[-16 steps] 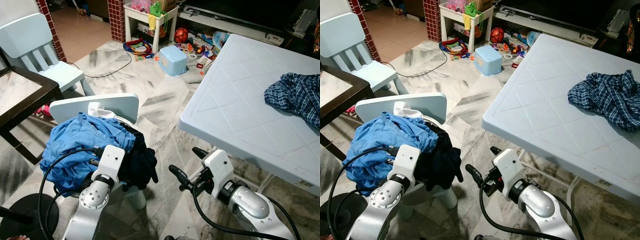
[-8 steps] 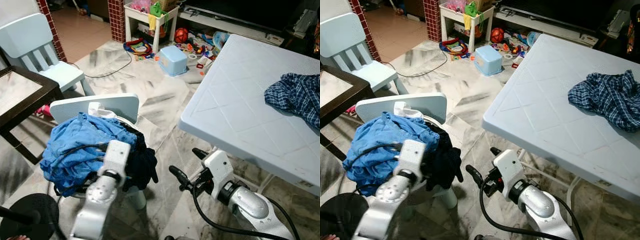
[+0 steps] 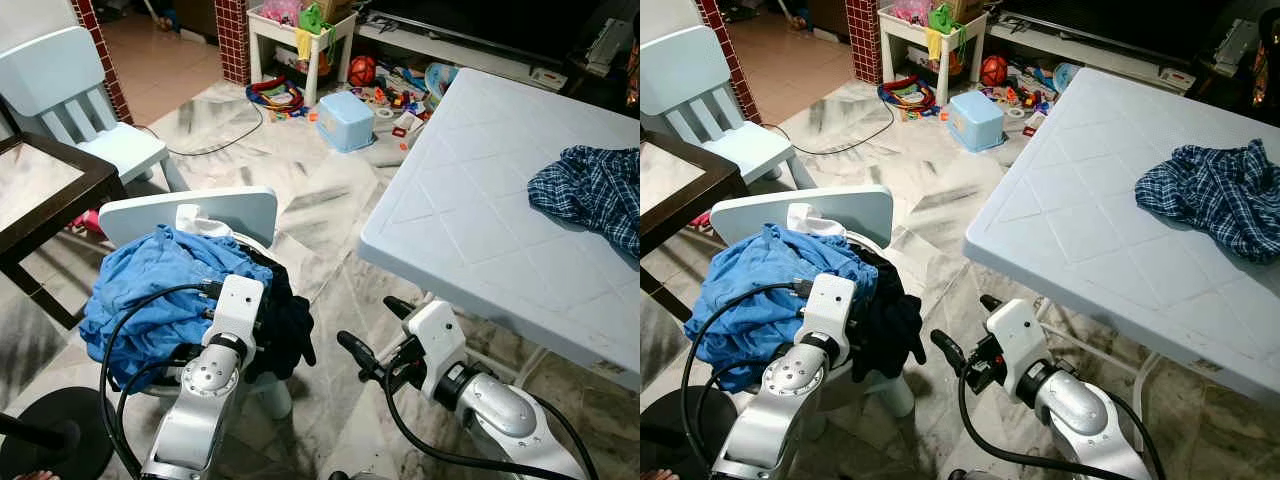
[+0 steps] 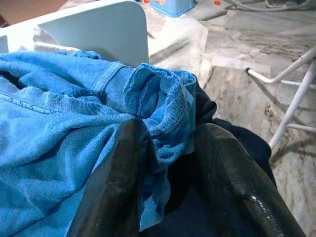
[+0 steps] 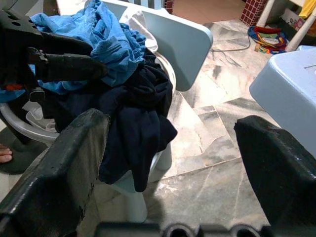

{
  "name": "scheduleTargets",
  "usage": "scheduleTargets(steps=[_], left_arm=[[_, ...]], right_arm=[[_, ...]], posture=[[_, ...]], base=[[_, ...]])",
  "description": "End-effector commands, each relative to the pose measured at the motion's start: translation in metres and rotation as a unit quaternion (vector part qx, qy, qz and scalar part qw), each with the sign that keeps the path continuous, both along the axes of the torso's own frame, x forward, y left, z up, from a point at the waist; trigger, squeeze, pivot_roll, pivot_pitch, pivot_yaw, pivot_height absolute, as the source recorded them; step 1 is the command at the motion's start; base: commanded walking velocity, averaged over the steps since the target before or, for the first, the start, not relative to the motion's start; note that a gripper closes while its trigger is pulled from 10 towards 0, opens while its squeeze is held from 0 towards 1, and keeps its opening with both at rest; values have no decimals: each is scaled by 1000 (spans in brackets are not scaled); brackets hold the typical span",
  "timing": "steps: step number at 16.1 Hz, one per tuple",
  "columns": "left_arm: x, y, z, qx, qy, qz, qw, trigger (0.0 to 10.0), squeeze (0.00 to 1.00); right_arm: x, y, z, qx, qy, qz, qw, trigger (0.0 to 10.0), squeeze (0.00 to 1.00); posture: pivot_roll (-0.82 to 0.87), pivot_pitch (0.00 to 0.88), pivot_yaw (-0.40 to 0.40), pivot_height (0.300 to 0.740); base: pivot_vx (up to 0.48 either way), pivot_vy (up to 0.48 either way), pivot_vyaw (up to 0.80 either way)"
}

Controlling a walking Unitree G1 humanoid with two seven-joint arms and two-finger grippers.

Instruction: Hang hanger

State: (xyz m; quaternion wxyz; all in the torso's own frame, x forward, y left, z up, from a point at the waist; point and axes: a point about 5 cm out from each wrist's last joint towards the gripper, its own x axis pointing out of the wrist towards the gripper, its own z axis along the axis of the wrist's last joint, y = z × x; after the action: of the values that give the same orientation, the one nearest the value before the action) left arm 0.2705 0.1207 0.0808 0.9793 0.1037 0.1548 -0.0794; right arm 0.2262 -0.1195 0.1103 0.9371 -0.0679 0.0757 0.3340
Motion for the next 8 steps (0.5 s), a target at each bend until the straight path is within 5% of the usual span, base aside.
scheduleTargets(steps=[1, 5, 6, 8], left_arm=[[-1, -1, -2, -2, 8, 1, 1000, 10000, 0], [-4, 1, -8, -20, 24, 19, 999, 10000, 0], [-4, 2, -9, -30, 26, 27, 999, 10000, 1000], [-3, 4, -11, -31, 32, 34, 998, 10000, 1000]], right_arm=[[-1, -1, -1, -1, 2, 0, 1000, 10000, 0], [-1, -1, -2, 0, 3, 2, 1000, 10000, 0], [-1, -1, -2, -1, 3, 2, 1000, 10000, 0], [-1, -2, -2, -1, 3, 1, 1000, 10000, 0]], posture=[[-53, 123, -104, 740], [-49, 125, -104, 740], [-49, 125, -104, 740], [-52, 124, -105, 740]], base=[[0, 0, 0], [0, 0, 0], [0, 0, 0], [0, 0, 0]])
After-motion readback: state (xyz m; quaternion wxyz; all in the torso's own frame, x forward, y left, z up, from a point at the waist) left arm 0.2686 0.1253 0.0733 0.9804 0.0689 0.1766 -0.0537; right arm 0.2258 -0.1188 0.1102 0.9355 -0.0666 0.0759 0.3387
